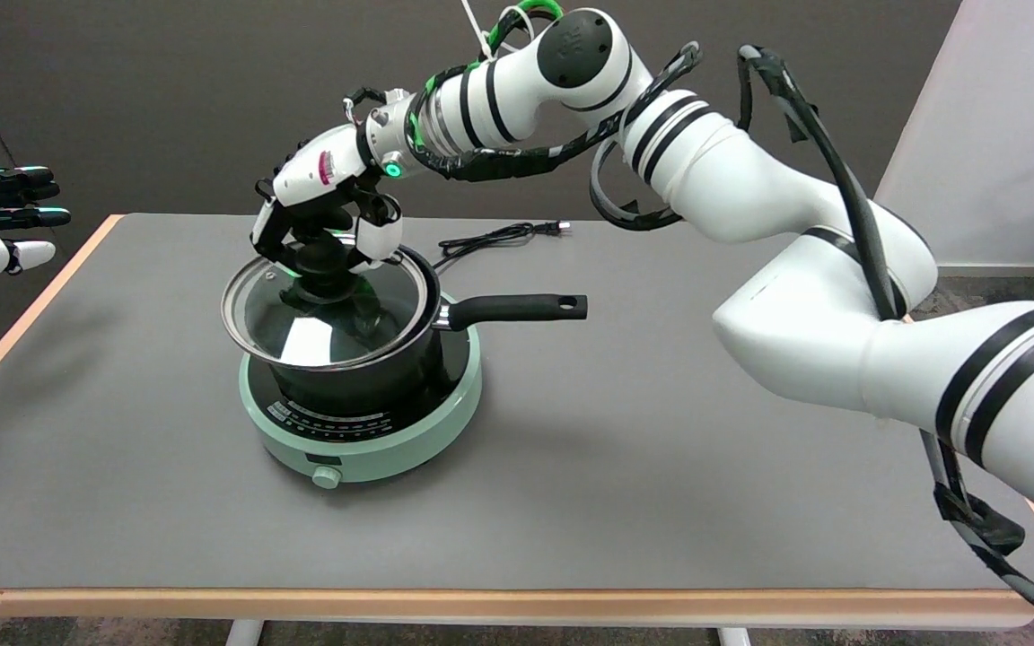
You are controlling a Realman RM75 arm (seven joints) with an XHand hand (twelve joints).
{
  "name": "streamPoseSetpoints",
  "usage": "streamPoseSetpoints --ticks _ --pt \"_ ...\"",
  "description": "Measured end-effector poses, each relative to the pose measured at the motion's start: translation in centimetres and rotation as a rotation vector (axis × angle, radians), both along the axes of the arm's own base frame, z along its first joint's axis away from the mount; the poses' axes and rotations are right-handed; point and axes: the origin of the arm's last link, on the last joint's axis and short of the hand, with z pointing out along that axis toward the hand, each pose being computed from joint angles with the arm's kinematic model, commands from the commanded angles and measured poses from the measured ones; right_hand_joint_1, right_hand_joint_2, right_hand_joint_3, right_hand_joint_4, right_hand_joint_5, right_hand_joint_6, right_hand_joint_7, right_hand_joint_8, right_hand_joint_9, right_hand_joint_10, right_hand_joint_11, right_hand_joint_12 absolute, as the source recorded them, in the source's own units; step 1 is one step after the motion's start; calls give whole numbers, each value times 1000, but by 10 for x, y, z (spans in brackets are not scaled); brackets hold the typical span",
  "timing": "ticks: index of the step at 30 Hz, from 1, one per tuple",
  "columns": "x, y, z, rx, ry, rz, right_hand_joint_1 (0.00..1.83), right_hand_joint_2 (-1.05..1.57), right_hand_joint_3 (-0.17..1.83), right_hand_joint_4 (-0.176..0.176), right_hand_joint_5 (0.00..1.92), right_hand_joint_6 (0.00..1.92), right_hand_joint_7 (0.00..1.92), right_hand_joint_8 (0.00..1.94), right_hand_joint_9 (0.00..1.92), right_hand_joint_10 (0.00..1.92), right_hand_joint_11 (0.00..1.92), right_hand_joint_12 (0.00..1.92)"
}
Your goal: Place the soup pot onto the induction stove.
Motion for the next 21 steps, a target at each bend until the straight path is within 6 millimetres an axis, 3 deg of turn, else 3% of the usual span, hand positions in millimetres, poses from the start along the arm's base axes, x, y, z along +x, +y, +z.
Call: streamPoseSetpoints --ticks 21 --pt "-2 5 5 19 43 15 1358 829 706 176 514 1562 871 1391 807 1786 627 1497"
